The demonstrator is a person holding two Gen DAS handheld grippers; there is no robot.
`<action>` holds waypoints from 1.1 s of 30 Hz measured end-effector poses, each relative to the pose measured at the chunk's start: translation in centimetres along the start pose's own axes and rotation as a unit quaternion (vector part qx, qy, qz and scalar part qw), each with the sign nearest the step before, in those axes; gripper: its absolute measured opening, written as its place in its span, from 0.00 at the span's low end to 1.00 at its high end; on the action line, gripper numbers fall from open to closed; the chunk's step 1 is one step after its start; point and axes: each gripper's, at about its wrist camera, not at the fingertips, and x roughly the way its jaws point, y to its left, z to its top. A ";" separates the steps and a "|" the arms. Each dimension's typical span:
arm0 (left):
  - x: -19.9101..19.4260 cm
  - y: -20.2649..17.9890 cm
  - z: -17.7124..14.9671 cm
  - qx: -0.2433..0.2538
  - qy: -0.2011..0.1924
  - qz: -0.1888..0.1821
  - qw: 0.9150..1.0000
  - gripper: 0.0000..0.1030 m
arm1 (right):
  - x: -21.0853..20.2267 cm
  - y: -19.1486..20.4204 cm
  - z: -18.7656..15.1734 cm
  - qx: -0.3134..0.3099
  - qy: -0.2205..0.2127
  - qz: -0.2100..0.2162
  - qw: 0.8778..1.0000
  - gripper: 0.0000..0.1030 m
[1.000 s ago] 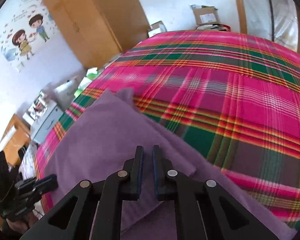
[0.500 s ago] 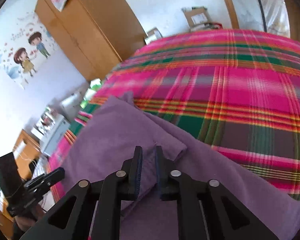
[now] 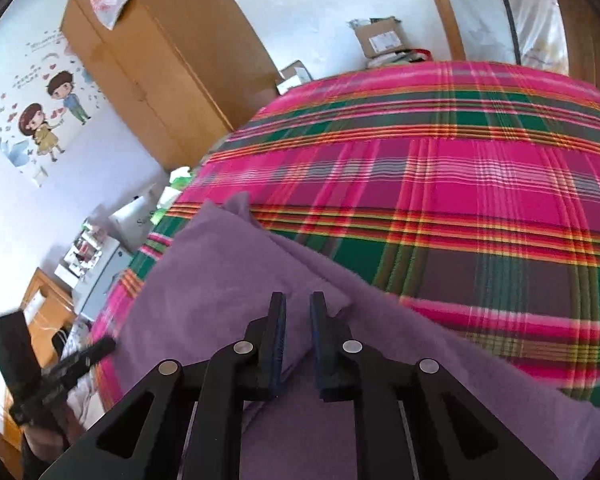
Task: Fold clothes
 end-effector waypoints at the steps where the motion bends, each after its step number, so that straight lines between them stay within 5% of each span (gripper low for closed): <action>1: 0.4 -0.5 1.1 0.010 0.000 0.000 1.000 0.10 | -0.1 0.2 -0.2 -0.001 0.000 0.003 1.000 0.13; 8: 8.4 -4.4 7.5 0.075 0.034 -0.008 0.997 0.11 | 0.0 0.6 -1.4 -0.015 0.004 0.011 1.000 0.13; 15: 16.2 -3.1 9.1 0.047 0.086 -0.016 0.995 0.11 | 0.1 -0.6 -1.8 -0.009 0.009 0.023 1.000 0.11; 21: 14.4 -2.4 9.2 0.014 0.082 -0.028 0.996 0.11 | -0.3 -1.0 -1.9 -0.003 0.012 0.024 1.000 0.11; 27: 8.6 -3.7 5.3 0.029 0.053 -0.053 0.997 0.11 | -3.0 0.3 -3.4 -0.019 0.004 0.044 0.999 0.14; 33: 4.4 -2.4 0.0 0.014 0.034 -0.011 0.999 0.12 | -4.4 2.3 -6.2 -0.052 0.005 0.079 0.995 0.14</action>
